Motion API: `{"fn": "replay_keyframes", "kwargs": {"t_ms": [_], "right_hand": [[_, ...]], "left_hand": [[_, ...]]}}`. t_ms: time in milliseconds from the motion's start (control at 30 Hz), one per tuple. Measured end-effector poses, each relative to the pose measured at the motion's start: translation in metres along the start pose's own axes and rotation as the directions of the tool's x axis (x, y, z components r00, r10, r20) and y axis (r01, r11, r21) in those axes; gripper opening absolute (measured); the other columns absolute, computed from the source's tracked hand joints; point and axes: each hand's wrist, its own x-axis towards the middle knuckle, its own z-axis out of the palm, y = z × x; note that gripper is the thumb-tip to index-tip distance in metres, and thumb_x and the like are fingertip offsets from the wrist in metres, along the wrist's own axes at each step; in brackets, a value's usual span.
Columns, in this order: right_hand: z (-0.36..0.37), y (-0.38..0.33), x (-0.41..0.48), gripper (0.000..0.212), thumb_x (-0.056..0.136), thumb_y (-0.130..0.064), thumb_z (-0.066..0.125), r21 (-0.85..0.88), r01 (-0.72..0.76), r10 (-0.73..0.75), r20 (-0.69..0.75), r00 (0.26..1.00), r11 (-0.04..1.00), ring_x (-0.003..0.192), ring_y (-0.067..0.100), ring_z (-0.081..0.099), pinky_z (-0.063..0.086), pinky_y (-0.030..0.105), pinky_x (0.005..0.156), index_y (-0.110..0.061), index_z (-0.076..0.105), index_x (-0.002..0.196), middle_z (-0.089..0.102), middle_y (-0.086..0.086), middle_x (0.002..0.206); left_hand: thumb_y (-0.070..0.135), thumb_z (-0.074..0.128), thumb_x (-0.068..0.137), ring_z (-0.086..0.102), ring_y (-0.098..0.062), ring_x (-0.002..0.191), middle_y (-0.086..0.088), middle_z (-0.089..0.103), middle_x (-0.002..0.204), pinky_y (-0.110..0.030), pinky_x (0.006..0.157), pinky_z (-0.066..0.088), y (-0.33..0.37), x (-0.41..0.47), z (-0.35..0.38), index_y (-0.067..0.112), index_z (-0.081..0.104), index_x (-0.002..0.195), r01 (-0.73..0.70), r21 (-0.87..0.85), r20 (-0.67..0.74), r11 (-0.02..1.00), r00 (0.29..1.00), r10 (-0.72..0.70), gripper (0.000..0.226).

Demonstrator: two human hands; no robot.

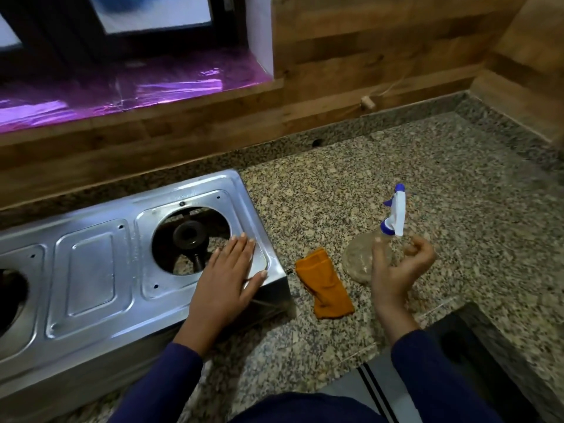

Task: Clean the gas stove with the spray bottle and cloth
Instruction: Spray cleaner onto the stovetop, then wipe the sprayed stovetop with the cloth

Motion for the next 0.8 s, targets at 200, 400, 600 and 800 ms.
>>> {"fn": "replay_keyframes", "kwargs": {"t_ms": [200, 400, 600, 800], "right_hand": [[0.001, 0.051, -0.054, 0.034, 0.088, -0.048, 0.061, -0.402, 0.448, -0.024, 0.722, 0.691, 0.798, 0.103, 0.015, 0.051, 0.046, 0.034, 0.084, -0.031, 0.05, 0.115, 0.053, -0.007, 0.112], [0.022, 0.055, -0.055, 0.038, 0.079, -0.028, 0.067, -0.401, 0.583, -0.001, 0.823, 0.568, 0.707, 0.091, 0.017, 0.058, 0.046, 0.026, 0.071, -0.016, 0.056, 0.113, 0.062, -0.003, 0.1], [0.026, -0.007, -0.047, 0.021, 0.09, -0.017, 0.066, -0.112, -0.12, 0.164, 0.701, 0.694, 0.986, 0.088, 0.014, 0.066, 0.046, 0.01, 0.061, -0.025, 0.062, 0.109, 0.065, -0.011, 0.094], [0.05, -0.087, -0.064, 0.069, 0.088, -0.054, 0.059, -0.011, 0.09, -0.045, 0.805, 0.592, 0.996, 0.122, 0.011, 0.049, 0.045, 0.026, 0.093, -0.036, 0.027, 0.146, 0.043, -0.007, 0.14]], "left_hand": [[0.064, 0.024, 0.097, 0.011, -0.013, 0.151, 0.002, 0.02, 0.163, -0.034, 0.119, 0.011, 0.002, 0.0, -0.001, 0.023, 0.024, 0.155, 0.017, 0.003, -0.012, 1.0, 1.0, -0.017, 0.071], [0.064, 0.019, 0.096, 0.008, -0.011, 0.151, 0.004, 0.017, 0.163, -0.038, 0.122, 0.013, 0.0, -0.005, -0.004, 0.022, 0.025, 0.155, 0.037, -0.05, -0.03, 0.998, 0.999, -0.038, 0.072], [0.05, 0.027, 0.099, 0.008, -0.012, 0.151, 0.002, 0.018, 0.162, -0.041, 0.121, 0.014, -0.022, -0.043, -0.015, 0.019, 0.028, 0.154, 0.179, -0.167, -0.21, 0.97, 0.954, -0.213, 0.063], [0.046, 0.029, 0.1, 0.015, -0.018, 0.15, -0.004, 0.022, 0.162, -0.044, 0.12, 0.016, -0.064, -0.064, -0.028, 0.016, 0.029, 0.153, 0.369, -0.167, -0.265, 0.914, 0.877, -0.402, 0.062]]}}
